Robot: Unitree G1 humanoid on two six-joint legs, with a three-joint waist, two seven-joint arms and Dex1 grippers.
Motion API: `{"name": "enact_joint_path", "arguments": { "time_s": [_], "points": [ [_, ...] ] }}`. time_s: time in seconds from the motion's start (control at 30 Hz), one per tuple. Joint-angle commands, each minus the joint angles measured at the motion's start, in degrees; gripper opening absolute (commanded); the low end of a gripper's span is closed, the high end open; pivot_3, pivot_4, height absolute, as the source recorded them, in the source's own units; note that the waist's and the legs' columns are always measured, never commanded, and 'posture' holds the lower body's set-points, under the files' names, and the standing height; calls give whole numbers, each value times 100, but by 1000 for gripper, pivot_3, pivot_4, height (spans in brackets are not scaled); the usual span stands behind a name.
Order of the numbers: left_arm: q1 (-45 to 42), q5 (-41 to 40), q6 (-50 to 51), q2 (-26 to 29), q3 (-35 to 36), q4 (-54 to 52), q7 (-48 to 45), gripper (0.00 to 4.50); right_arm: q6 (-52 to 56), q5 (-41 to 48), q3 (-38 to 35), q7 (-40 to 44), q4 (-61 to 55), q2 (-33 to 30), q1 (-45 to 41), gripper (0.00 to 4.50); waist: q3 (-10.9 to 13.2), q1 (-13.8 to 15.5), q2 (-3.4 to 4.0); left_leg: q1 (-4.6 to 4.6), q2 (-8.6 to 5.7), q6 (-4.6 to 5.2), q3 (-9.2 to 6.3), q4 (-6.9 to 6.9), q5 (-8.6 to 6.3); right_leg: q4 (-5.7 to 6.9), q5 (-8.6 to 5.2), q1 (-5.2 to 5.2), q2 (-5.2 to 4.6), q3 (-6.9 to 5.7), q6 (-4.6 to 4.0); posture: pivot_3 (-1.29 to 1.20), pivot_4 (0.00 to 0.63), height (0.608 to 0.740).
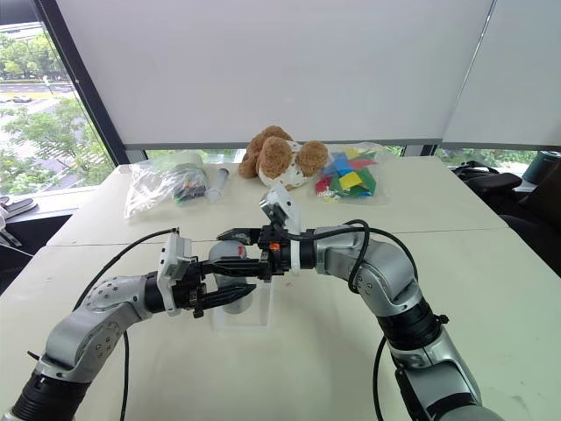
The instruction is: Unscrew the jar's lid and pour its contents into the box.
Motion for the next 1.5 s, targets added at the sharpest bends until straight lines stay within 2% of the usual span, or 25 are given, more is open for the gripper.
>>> {"name": "enact_joint_path", "arguments": {
  "time_s": [0.03, 0.13, 0.23, 0.37, 0.53, 0.6, 0.67, 0.77, 0.87, 1.03, 1.3, 1.5],
  "points": [
    [-153, -49, -88, -19, 54, -180, -41, 2215, -181, -107, -25, 155, -27, 8, -141, 2297, 0, 1, 0, 0, 0, 0, 0, 0, 0, 0, 0, 0, 0, 0, 0, 0, 150, 740],
    [-207, -139, -80, -5, 57, -184, -197, 2215, -558, -65, -87, 741, 96, -73, -185, 2297, 0, -1, 0, 0, 0, 0, 0, 0, 0, 0, 0, 0, 0, 0, 0, 0, 150, 740],
    [-269, -296, -53, 70, -20, -218, -647, 2215, -898, 124, -45, 2005, 277, -379, -291, 2297, 1, 4, 0, 0, -1, 0, 2, 1, 0, -1, 0, 2, 1, -1, 1, 0, 150, 740],
    [-398, -406, -54, 148, -200, -296, -1228, 2215, -1179, 76, 92, 3103, 656, -569, -559, 2297, 1, -8, 0, 0, -1, 0, 2, 2, 0, -2, 0, 4, 1, -2, 1, 0, 150, 740],
    [-512, -448, -52, 116, -303, -394, -1493, 2215, -1314, -118, 194, 3648, 1004, -645, -887, 2297, 2, -23, 0, 3, 3, 0, 1, 0, 0, 2, 1, 2, 4, -2, 3, 0, 150, 740],
    [-522, -443, -56, 95, -299, -403, -1481, 2215, -1220, -133, 130, 3539, 1073, -605, -967, 2297, 2, -16, 0, 3, 3, 0, 0, 1, 0, 2, 1, 2, 4, -2, 3, 0, 150, 740],
    [-514, -426, -69, 76, -275, -403, -1436, 2215, -1227, -131, 9, 3371, 1102, -512, -981, 3368, 2, -7, 0, 2, 3, 0, -1, 1, 0, 2, 1, 2, 3, -2, 3, 0, 150, 740],
    [-452, -430, -54, 85, -205, -422, -1337, 2215, -1170, -27, -171, 3250, 1021, -502, -936, 4435, 2, 2, 0, 1, 1, 0, -1, 2, 0, 2, 1, 2, 0, -2, 3, 0, 150, 740],
    [-348, -422, -33, 120, -35, -359, -1112, 2215, -1337, -54, -532, 2883, 976, -501, -744, 4435, 2, 3, 0, 1, 1, -1, -1, 2, 0, 1, 1, 1, -1, -1, 2, 0, 150, 740],
    [-352, -291, -106, 148, 181, -36, -863, 2215, -1482, -291, -670, 2511, 873, -574, -492, 4435, 2, 6, 0, 1, 1, -1, -2, 0, 0, 1, 1, 0, -1, -1, 2, 0, 150, 740],
    [-506, -45, -266, -69, 74, 288, -590, 2215, -1433, -732, -260, 1539, 522, -74, -216, 4435, 2, -1, 0, -6, 1, -1, -1, -1, 0, 4, 1, -10, 0, 0, 4, 0, 150, 740],
    [-578, 49, -275, -203, -22, 318, -559, 2215, -1243, -893, -176, 1091, 669, 150, -462, 4435, 2, 5, 0, -11, -2, -3, -1, 2, 1, 6, 2, -12, -2, 0, 3, 0, 150, 740]
  ]
}}
